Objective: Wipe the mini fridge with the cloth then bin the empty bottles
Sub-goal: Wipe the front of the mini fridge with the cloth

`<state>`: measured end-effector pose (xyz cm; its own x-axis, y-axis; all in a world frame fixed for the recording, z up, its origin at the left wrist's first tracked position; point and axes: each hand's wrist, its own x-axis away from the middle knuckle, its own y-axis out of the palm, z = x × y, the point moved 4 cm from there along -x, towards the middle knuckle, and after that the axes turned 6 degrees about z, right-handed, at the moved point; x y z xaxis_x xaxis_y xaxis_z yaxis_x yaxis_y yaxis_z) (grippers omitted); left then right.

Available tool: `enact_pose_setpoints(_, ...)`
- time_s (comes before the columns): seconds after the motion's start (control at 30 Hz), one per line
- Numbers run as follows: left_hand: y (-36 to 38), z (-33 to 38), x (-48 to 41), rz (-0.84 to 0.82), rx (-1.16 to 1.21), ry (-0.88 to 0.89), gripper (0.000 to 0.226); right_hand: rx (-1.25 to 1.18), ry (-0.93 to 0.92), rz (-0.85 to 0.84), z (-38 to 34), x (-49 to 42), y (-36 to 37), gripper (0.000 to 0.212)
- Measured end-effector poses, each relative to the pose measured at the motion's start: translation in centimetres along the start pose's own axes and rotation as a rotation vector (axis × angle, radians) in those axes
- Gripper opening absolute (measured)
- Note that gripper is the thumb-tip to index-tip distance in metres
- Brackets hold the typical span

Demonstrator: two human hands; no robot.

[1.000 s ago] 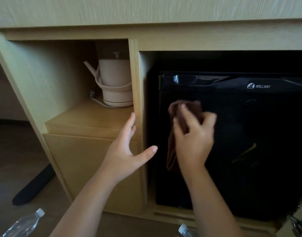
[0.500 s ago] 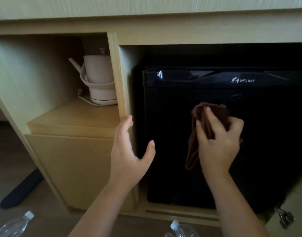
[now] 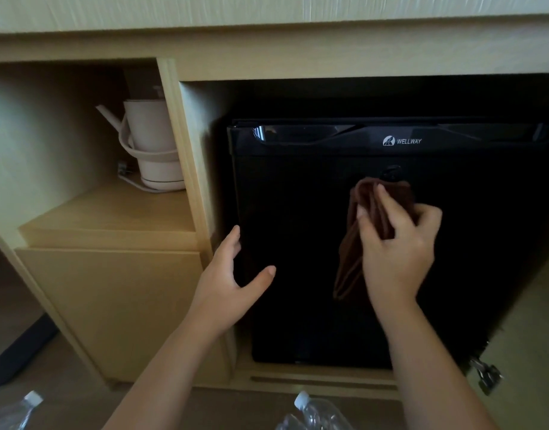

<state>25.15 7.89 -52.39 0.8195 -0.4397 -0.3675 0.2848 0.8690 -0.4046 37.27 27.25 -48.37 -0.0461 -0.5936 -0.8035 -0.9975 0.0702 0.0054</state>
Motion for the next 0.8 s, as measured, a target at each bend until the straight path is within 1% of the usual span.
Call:
enact_pose_setpoints(0.07, 0.0, 0.1, 0.1, -0.01, -0.015, 0.008, 0.108, 0.026, -0.011, -0.02, -0.4, 0.5, 0.3, 0.039)
enact_pose_setpoints(0.1, 0.1, 0.2, 0.1, -0.012, -0.027, 0.016, 0.109, 0.03, -0.037, -0.061, -0.8, 1.8, 0.7, 0.039)
enact_pose_setpoints(0.2, 0.4, 1.0, 0.1, 0.021, -0.061, 0.058, 0.107, 0.054, -0.196, -0.29, -2.1, 6.9, 2.3, 0.044)
enact_pose_setpoints(0.27, 0.6, 1.7, 0.0, 0.063, -0.064, 0.081, 0.106, 0.037, -0.226, -0.394, -2.2, 8.6, 2.7, 0.044)
enact_pose_setpoints(0.3, 0.6, 2.0, -0.1, 0.076, -0.064, 0.093, 0.107, 0.014, -0.211, -0.395, -2.1, 8.4, 2.6, 0.043)
enact_pose_setpoints(0.33, 0.8, 2.3, -0.1, 0.082, -0.062, 0.104, 0.108, -0.023, -0.178, -0.36, -1.8, 7.6, 2.3, 0.042)
enact_pose_setpoints(0.37, 0.9, 2.5, -0.1, 0.082, -0.06, 0.114, 0.11, -0.067, -0.118, -0.289, -1.3, 6.3, 1.7, 0.043)
enact_pose_setpoints(0.43, 1.1, 2.9, -0.1, 0.075, -0.088, 0.135, 0.112, -0.119, 0.059, -0.096, 0.6, 3.1, 0.1, 0.045)
enact_pose_setpoints(0.5, 1.2, 3.1, -0.1, 0.077, -0.126, 0.151, 0.113, -0.125, 0.207, 0.064, 3.0, -0.1, -1.9, 0.044)
enact_pose_setpoints(0.57, 1.3, 3.1, -0.2, 0.084, -0.132, 0.149, 0.114, -0.1, 0.288, 0.133, 4.4, -1.6, -3.3, 0.041)
enact_pose_setpoints(0.63, 1.4, 3.1, -0.2, 0.083, -0.132, 0.144, 0.116, -0.087, 0.29, 0.117, 4.4, -1.2, -3.3, 0.04)
enact_pose_setpoints(0.7, 1.6, 3.1, -0.2, 0.076, -0.143, 0.147, 0.116, -0.097, 0.25, 0.067, 3.1, 0.4, -2.0, 0.04)
enact_pose_setpoints(0.73, 1.7, 3.0, -0.1, 0.074, -0.145, 0.147, 0.116, -0.099, 0.205, 0.027, 2.1, 1.3, -1.1, 0.039)
enact_pose_setpoints(0.8, 1.7, 2.9, -0.1, 0.075, -0.136, 0.133, 0.116, -0.064, 0.057, -0.09, -0.1, 3.6, 0.6, 0.039)
